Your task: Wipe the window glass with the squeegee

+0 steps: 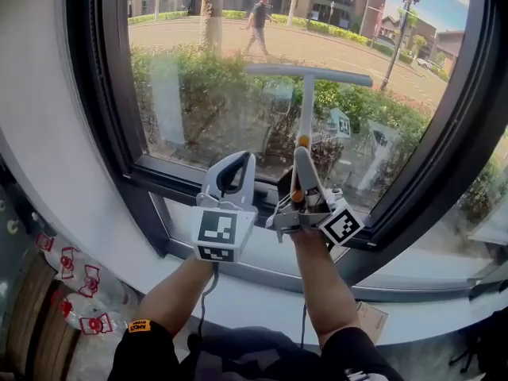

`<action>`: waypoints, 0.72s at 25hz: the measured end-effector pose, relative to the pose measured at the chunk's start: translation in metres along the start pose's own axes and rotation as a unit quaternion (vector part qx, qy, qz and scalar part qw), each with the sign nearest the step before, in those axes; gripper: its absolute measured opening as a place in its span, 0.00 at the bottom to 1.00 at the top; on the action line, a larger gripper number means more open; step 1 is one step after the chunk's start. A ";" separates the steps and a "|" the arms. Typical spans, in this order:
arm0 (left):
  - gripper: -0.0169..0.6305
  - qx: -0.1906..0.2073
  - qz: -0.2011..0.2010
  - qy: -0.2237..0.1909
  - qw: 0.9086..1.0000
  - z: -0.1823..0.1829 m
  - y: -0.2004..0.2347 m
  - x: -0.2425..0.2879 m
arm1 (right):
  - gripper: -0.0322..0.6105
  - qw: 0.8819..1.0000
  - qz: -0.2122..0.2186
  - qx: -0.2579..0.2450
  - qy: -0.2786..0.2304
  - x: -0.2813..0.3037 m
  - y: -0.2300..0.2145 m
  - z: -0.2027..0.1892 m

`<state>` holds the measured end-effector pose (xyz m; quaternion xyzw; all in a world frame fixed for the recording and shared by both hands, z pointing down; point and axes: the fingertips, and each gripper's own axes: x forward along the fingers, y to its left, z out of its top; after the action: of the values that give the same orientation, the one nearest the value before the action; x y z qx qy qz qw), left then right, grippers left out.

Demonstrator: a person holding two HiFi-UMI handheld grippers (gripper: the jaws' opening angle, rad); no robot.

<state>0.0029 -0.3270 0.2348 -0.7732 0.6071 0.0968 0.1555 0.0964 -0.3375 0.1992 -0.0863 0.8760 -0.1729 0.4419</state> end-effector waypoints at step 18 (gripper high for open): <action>0.05 -0.079 0.021 0.136 0.987 -0.147 -0.043 -0.055 | 0.13 0.996 -0.075 0.019 0.033 -0.108 -0.036 -0.055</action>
<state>0.0255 -0.3201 0.3961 -0.7760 0.6293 0.0418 0.0084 0.1161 -0.3252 0.3232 -0.1382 0.8776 -0.2247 0.4003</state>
